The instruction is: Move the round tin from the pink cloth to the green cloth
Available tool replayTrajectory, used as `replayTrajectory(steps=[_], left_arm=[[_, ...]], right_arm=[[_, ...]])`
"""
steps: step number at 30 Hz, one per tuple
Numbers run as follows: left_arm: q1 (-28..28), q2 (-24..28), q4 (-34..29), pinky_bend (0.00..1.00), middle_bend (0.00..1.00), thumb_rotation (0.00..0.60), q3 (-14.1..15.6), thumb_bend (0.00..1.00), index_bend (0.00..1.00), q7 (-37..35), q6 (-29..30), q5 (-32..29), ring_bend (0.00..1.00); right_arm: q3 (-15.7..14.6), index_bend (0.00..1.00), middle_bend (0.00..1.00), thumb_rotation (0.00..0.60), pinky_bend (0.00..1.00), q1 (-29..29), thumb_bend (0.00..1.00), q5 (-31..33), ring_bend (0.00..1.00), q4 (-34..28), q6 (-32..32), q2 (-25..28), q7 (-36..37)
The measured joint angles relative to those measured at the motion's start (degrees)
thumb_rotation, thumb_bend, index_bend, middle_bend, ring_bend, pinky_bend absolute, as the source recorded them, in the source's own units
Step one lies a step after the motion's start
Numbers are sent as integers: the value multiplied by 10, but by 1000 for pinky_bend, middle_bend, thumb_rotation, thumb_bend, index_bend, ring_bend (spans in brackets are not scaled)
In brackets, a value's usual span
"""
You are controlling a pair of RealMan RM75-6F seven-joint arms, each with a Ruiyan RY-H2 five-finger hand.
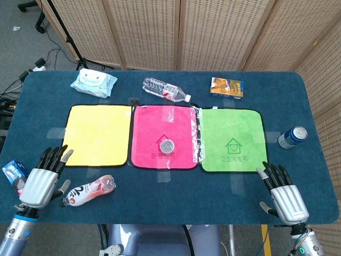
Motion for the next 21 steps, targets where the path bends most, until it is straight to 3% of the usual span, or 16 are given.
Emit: replayTrajectory(steps=[21], left_arm=[[4, 19, -8, 5, 0, 600, 6, 326, 0, -21, -13, -2, 0]], right_arm=[[0, 58, 0, 600, 26, 0, 211, 2, 0, 0, -6, -5, -12]])
